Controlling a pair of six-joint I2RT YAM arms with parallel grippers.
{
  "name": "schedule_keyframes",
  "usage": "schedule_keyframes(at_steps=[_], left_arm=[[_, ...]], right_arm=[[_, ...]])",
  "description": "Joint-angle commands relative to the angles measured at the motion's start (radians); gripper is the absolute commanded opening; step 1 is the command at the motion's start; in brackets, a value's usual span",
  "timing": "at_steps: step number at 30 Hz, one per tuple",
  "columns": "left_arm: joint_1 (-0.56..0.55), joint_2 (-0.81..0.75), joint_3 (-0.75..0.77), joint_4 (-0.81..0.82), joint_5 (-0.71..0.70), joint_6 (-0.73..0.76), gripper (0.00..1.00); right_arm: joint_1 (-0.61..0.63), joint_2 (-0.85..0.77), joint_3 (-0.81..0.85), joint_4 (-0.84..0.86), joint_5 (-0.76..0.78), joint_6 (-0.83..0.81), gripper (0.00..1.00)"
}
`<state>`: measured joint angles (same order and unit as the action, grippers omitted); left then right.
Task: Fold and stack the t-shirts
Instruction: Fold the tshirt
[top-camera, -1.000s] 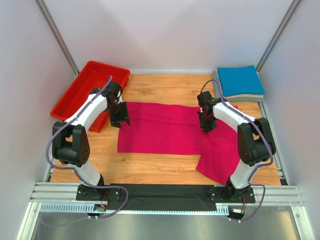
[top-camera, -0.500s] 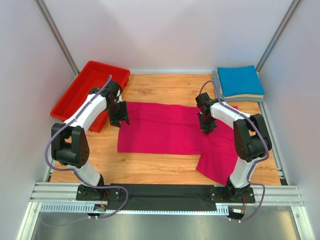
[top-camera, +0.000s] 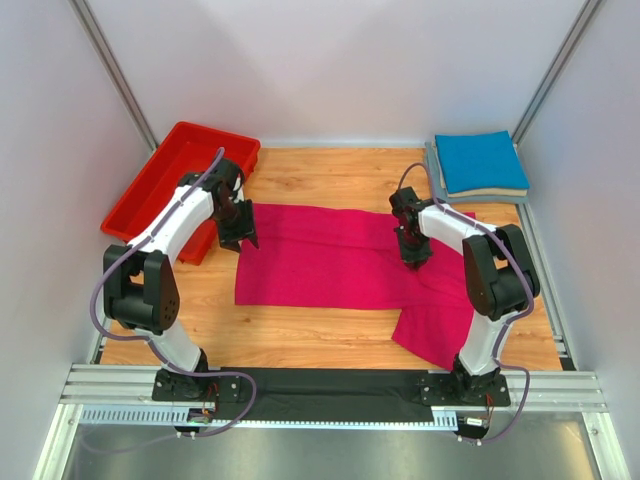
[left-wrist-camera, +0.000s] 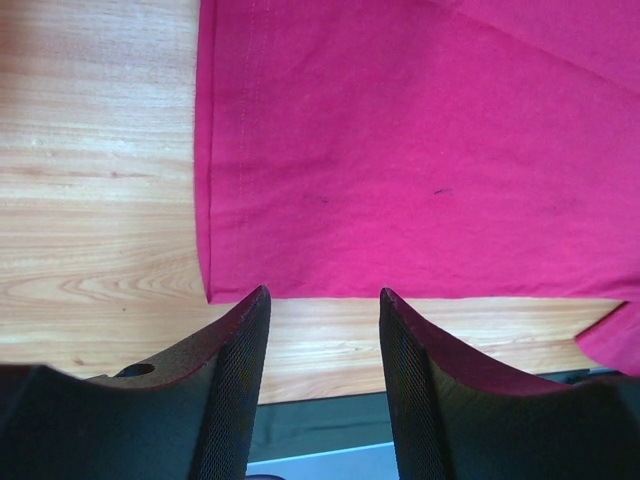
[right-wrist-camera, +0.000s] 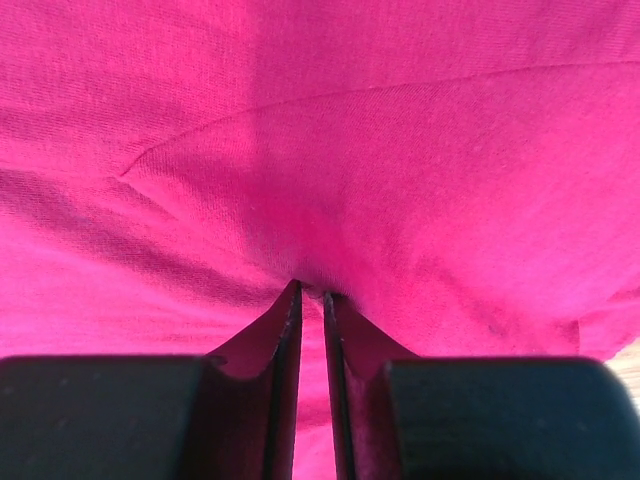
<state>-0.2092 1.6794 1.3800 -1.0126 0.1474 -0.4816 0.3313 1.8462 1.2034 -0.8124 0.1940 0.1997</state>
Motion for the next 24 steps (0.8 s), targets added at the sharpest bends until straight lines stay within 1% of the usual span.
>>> schedule_keyframes(at_steps=[1, 3, 10, 13, 20, 24], left_arm=[[-0.004, 0.0, 0.039, -0.007, -0.012, 0.02, 0.55], [-0.004, -0.004, 0.037, -0.011, -0.011, 0.021, 0.54], [-0.006, -0.017, 0.03, -0.011, -0.017, 0.018, 0.54], [-0.006, -0.021, 0.024, -0.007, -0.016, 0.015, 0.54], [-0.018, -0.018, 0.016, 0.002, -0.016, 0.003, 0.54], [-0.027, -0.007, 0.016, 0.002, -0.019, -0.011, 0.54]], right_arm=[[-0.003, 0.011, 0.01, 0.013, 0.038, -0.014, 0.16], [-0.005, 0.016, 0.008, 0.009, 0.035, -0.01, 0.15], [-0.015, 0.007, -0.002, 0.007, 0.009, -0.002, 0.0], [-0.015, -0.005, 0.011, -0.013, -0.01, -0.003, 0.0], [-0.015, -0.044, 0.093, -0.117, -0.125, -0.019, 0.0], [-0.014, -0.048, 0.096, -0.123, -0.171, -0.022, 0.0]])
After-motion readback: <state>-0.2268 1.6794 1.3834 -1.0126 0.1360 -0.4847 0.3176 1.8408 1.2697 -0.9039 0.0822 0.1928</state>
